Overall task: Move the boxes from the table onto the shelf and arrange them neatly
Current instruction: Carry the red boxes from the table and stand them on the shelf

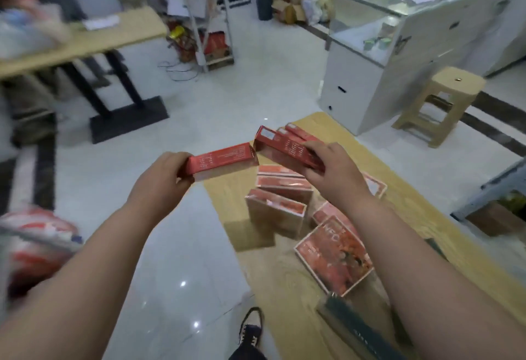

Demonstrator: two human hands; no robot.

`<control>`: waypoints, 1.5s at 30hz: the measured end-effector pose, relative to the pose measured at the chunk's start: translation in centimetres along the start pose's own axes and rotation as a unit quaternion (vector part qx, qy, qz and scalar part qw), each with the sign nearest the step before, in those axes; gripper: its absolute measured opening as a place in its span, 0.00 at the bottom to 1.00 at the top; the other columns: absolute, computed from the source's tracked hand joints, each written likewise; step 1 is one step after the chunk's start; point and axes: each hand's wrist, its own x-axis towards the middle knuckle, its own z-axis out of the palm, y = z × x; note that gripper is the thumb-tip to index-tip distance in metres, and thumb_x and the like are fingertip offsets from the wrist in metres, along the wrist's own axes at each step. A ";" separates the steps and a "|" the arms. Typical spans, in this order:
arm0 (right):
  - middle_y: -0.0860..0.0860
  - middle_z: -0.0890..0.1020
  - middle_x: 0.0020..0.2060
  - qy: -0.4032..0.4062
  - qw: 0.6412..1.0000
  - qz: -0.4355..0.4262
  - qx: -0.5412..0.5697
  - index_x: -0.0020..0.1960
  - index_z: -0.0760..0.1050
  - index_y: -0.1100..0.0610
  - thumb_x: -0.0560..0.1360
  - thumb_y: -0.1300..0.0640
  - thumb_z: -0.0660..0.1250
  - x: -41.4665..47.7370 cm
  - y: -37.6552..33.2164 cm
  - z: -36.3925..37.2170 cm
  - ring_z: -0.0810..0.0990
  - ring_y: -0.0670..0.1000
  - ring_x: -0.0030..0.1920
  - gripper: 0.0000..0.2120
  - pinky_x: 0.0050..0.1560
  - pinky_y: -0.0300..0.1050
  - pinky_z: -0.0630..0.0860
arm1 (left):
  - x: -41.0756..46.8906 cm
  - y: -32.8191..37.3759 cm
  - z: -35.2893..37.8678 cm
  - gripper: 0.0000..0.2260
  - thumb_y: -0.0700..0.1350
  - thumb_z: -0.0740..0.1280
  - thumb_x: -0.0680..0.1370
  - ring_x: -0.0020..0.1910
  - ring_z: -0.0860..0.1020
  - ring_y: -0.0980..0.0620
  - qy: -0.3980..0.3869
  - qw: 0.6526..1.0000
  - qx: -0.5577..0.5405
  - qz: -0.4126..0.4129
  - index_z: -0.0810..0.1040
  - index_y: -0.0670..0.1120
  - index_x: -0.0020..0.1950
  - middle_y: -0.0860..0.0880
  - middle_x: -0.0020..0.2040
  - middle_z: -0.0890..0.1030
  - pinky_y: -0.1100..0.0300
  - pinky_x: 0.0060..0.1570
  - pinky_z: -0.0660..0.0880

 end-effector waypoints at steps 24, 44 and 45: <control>0.52 0.86 0.48 -0.329 0.868 0.117 0.354 0.53 0.82 0.49 0.78 0.47 0.68 -19.8 -33.1 24.3 0.86 0.54 0.50 0.08 0.54 0.57 0.82 | -51.0 -16.5 -12.8 0.04 0.47 0.64 0.82 0.41 0.83 0.47 0.350 0.645 -0.418 -0.536 0.75 0.53 0.56 0.46 0.47 0.83 0.53 0.37 0.77; 0.49 0.85 0.48 -0.601 0.729 -0.147 0.293 0.55 0.80 0.49 0.76 0.40 0.67 -25.7 -51.9 33.9 0.85 0.51 0.47 0.15 0.47 0.53 0.83 | -65.7 -7.0 -15.4 0.08 0.44 0.60 0.81 0.40 0.81 0.51 0.626 0.371 -0.259 -0.635 0.75 0.54 0.57 0.48 0.47 0.81 0.55 0.38 0.76; 0.49 0.85 0.48 -0.615 0.713 -0.161 0.295 0.55 0.79 0.49 0.76 0.42 0.68 -26.5 -52.6 33.9 0.85 0.51 0.47 0.13 0.47 0.52 0.83 | -66.1 -5.7 -15.6 0.09 0.44 0.59 0.81 0.39 0.80 0.52 0.640 0.358 -0.246 -0.635 0.75 0.55 0.57 0.49 0.46 0.81 0.56 0.37 0.76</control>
